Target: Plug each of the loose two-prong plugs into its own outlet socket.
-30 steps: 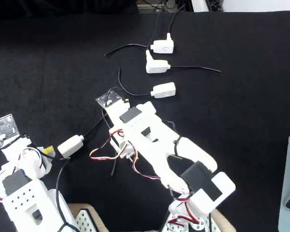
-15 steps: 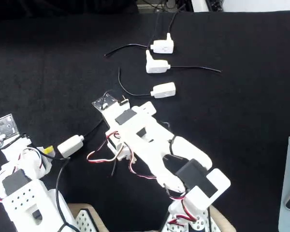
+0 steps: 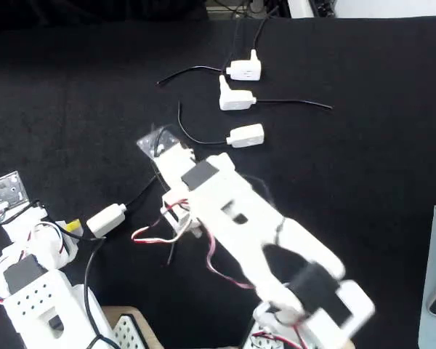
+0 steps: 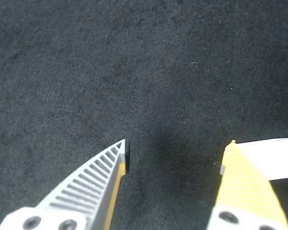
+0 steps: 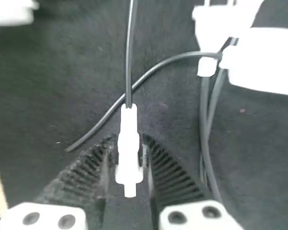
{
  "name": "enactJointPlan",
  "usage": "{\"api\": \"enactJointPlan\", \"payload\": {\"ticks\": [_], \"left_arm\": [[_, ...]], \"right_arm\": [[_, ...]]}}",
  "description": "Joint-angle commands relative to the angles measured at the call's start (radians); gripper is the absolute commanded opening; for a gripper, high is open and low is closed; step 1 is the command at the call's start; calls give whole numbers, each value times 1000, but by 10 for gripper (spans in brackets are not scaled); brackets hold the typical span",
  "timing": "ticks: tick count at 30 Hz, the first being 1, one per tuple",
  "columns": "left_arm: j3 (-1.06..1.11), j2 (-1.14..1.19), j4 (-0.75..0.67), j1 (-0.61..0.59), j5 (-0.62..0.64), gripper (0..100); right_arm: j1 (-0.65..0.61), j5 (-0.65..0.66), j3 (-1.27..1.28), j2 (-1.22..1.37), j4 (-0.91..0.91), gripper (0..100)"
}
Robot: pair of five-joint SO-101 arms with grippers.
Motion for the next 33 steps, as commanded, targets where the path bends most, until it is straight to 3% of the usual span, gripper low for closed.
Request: {"api": "enactJointPlan", "payload": {"ticks": [1,6,17,24,33], "left_arm": [[-21,-11,-17,25,-5,313],[-82,-11,-9,142,11,311],[-332,-11,-17,504,315,311],[-389,-11,-17,751,423,311],[-406,-25,-8,929,448,310]], "right_arm": [[-3,-5,25,-237,23,11],[-5,-8,134,-456,-37,11],[-6,-9,446,-889,-279,11],[-83,-11,538,-1032,-305,11],[-97,-11,568,-1082,-305,11]]}}
